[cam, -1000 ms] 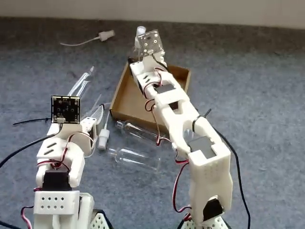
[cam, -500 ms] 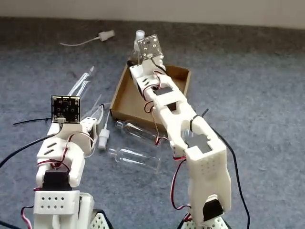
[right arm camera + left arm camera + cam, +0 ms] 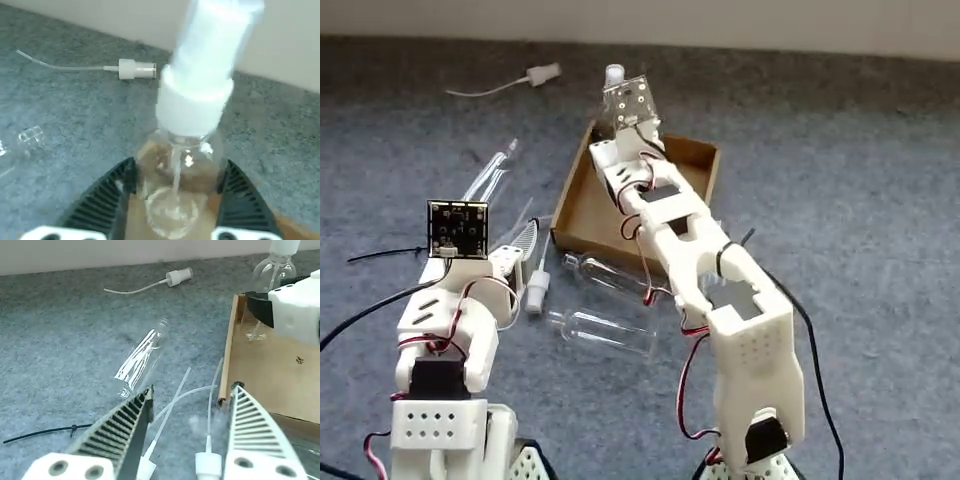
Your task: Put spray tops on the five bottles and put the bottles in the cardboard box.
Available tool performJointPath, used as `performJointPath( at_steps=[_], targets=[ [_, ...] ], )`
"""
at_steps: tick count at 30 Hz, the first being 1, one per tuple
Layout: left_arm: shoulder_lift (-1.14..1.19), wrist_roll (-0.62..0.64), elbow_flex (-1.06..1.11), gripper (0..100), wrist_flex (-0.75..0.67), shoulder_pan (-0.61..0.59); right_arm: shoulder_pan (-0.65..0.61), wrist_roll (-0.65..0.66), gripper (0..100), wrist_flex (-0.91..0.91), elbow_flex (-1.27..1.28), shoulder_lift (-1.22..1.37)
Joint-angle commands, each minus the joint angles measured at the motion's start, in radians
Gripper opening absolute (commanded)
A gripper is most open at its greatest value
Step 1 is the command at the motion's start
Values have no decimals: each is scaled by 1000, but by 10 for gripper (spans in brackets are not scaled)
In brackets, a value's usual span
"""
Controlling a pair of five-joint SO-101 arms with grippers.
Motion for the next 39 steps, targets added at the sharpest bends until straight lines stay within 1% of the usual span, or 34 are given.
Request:
performJointPath(
  at_steps=[1, 10, 15, 20, 30, 34, 39],
  targets=[
    [-5, 8, -5, 225, -20, -4, -4, 11, 199, -5, -10, -4],
    [-5, 8, -5, 225, -20, -4, -8, 11, 200, -5, -12, -5],
    [-5, 8, -5, 225, -21, -4, -8, 11, 202, -5, -7, -68],
    [-5, 8, -5, 225, -20, -4, -8, 9, 289, -4, -5, -127],
    [-4, 8, -4, 225, -20, -4, -15, 8, 293, -1, -13, -143],
    [-4, 8, -4, 225, -21, -2, -16, 3, 293, 94, -64, -225],
    [-4, 8, -4, 225, -20, -2, -15, 3, 293, 222, -202, -305]
  ],
)
